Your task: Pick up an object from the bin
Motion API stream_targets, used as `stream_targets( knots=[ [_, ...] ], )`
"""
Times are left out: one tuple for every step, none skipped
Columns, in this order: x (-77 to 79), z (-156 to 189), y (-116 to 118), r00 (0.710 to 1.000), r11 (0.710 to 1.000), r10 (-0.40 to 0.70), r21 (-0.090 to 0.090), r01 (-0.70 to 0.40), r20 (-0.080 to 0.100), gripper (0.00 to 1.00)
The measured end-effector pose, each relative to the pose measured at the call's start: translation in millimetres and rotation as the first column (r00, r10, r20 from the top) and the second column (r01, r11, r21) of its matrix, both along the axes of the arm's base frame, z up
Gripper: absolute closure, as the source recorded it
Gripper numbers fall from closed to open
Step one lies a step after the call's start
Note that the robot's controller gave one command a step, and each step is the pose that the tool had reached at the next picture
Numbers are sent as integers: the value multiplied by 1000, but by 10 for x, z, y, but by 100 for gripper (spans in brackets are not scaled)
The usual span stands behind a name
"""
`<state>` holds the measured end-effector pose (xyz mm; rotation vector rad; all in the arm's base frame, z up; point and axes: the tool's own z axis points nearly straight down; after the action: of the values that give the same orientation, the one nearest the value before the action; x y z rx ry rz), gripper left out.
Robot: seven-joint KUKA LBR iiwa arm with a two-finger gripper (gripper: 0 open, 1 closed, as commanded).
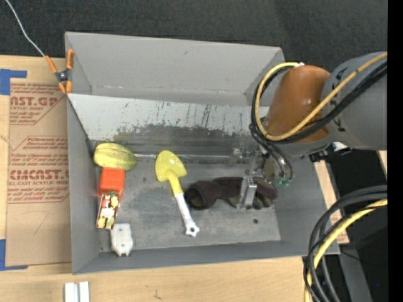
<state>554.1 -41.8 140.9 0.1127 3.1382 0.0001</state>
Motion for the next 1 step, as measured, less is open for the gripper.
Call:
stream_targets(
  knots=[
    [-47, -358, 55, 994, 994, -105, 3, 105, -1, 0]
  ],
)
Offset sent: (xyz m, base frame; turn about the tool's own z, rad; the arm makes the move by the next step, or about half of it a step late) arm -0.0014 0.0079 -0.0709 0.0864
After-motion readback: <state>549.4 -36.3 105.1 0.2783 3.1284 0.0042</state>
